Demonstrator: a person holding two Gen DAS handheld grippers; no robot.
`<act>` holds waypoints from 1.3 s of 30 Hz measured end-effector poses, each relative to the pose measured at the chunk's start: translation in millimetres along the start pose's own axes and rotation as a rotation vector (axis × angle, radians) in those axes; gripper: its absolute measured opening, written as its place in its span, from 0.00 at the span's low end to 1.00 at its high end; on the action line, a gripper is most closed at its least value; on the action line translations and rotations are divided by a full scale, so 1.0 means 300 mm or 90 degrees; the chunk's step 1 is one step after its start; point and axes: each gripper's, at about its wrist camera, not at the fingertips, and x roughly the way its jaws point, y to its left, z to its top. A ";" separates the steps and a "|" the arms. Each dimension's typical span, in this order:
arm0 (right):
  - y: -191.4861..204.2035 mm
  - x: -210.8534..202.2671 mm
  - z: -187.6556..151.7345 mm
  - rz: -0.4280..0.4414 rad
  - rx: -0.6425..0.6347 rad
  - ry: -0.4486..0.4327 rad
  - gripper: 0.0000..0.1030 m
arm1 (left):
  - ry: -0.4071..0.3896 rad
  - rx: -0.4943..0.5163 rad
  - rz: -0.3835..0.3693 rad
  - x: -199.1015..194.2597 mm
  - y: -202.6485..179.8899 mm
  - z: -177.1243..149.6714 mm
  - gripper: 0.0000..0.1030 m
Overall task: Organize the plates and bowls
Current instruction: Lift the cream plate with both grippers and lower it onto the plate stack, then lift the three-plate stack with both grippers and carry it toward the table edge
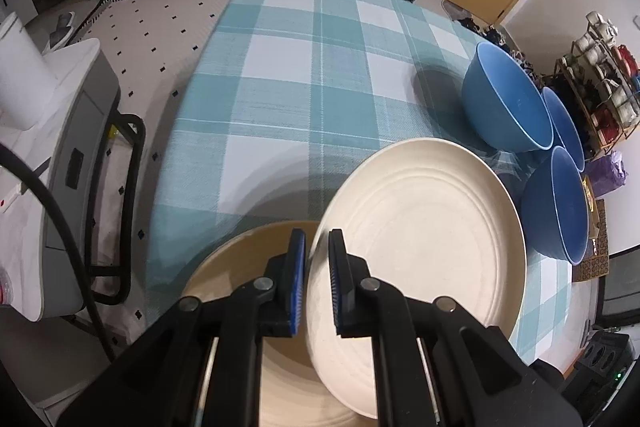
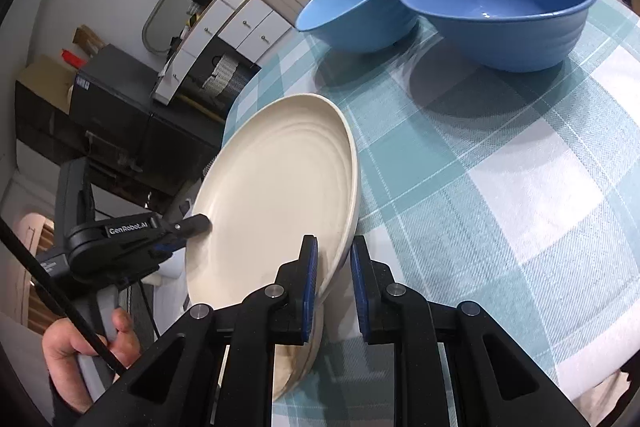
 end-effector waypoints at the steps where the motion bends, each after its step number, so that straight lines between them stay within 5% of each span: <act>1: 0.010 -0.004 -0.007 0.000 -0.005 0.001 0.16 | -0.002 -0.001 0.000 -0.012 0.010 -0.011 0.08; 25: 0.144 0.008 -0.162 0.006 -0.119 0.058 0.16 | -0.016 -0.087 0.017 -0.100 0.244 -0.281 0.08; 39: 0.185 0.070 -0.185 -0.031 -0.202 0.053 0.16 | -0.015 -0.108 0.030 -0.068 0.283 -0.316 0.08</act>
